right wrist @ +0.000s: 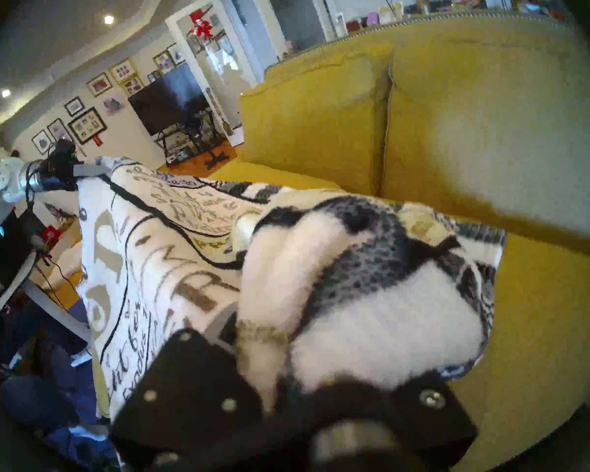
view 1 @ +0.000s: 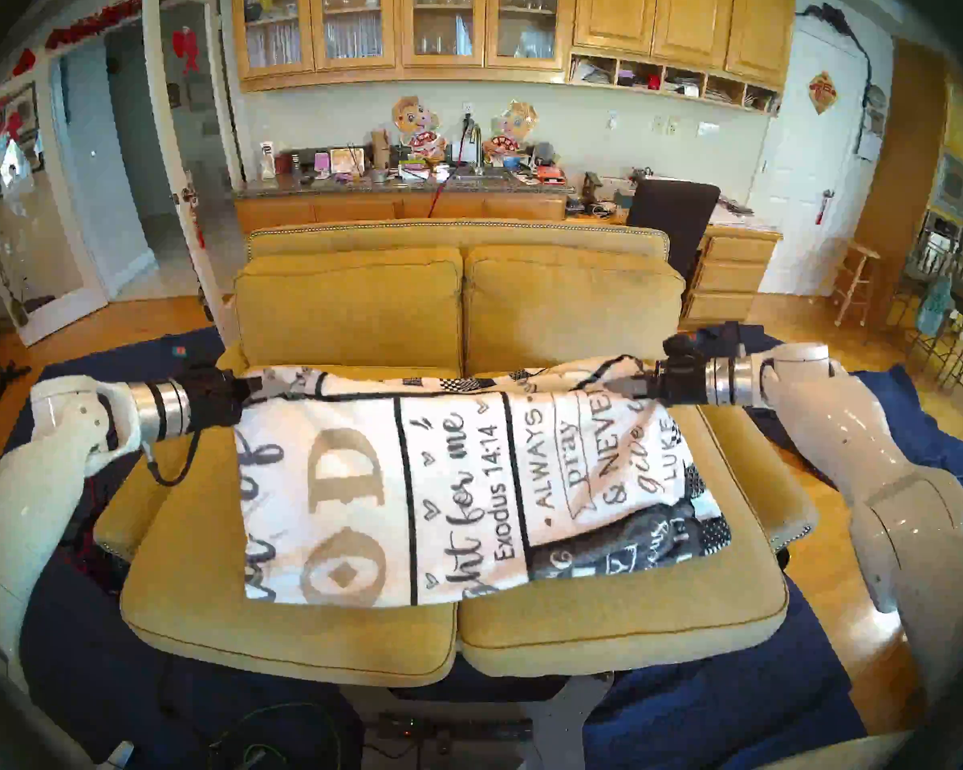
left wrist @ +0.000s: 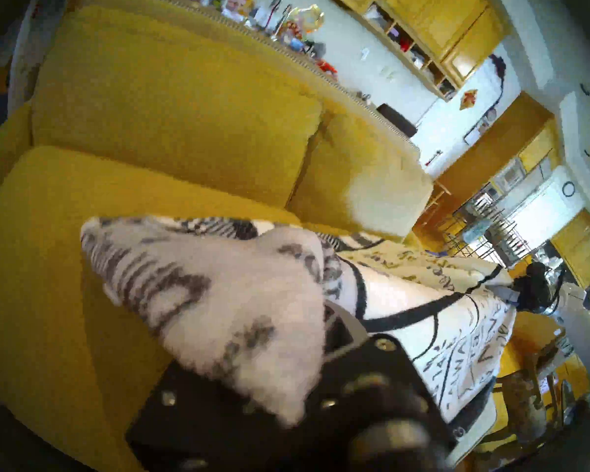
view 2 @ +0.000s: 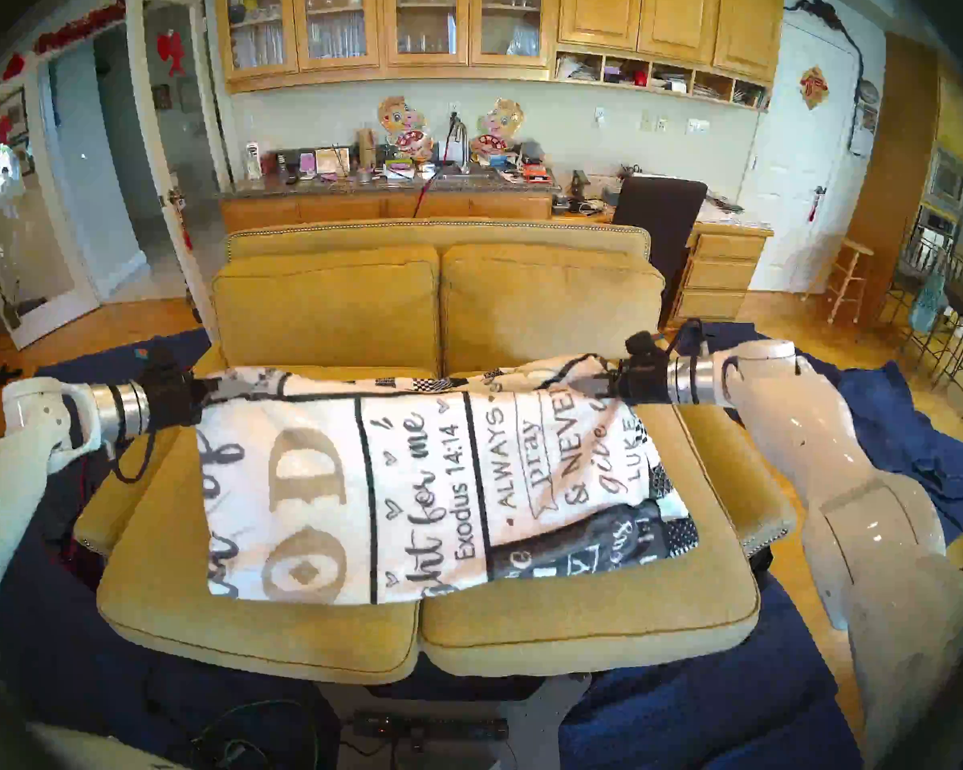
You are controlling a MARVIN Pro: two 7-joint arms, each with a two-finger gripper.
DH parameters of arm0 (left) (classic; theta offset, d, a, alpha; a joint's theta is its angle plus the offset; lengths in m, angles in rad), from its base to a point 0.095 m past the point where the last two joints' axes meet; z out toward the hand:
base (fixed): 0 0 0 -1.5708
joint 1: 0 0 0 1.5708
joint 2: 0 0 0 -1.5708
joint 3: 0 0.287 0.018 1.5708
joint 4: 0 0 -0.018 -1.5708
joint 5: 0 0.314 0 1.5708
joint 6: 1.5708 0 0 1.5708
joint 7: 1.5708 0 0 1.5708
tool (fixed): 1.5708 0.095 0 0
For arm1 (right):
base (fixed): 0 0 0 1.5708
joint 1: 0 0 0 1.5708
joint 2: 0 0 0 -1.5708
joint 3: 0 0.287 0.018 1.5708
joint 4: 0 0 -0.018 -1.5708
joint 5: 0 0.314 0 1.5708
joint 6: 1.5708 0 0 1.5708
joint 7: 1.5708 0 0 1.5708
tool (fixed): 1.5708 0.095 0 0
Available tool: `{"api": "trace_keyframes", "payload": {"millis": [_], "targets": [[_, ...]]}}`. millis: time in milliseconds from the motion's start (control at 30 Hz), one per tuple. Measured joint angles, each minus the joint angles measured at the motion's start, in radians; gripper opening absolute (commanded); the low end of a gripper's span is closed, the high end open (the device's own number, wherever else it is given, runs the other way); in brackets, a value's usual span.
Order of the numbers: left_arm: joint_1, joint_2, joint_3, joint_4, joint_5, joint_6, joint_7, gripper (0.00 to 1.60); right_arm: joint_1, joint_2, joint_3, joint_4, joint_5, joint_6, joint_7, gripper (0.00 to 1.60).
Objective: Fold the blanket in half twice
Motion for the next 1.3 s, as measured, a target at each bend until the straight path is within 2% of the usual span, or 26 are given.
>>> {"api": "trace_keyframes", "payload": {"millis": [267, 567, 833, 1300], "targets": [[0.001, 0.017, -0.084, -0.116, -0.007, 0.001, -0.019, 0.0, 0.037, 0.03, 0.014, -0.091, -0.006, 0.0, 0.019, 0.0], [0.004, 0.023, -0.188, -0.207, -0.019, 0.011, -0.031, 0.0, 0.067, 0.072, 0.038, -0.19, -0.011, 0.0, 0.04, 0.0], [0.015, 0.018, -0.276, -0.254, -0.033, 0.033, -0.036, 0.0, 0.089, 0.124, 0.07, -0.284, -0.013, 0.006, 0.057, 0.0], [0.069, -0.047, -0.426, -0.291, -0.053, 0.1, -0.039, 0.0, 0.078, 0.247, 0.135, -0.466, -0.008, 0.094, 0.09, 0.0]]}}
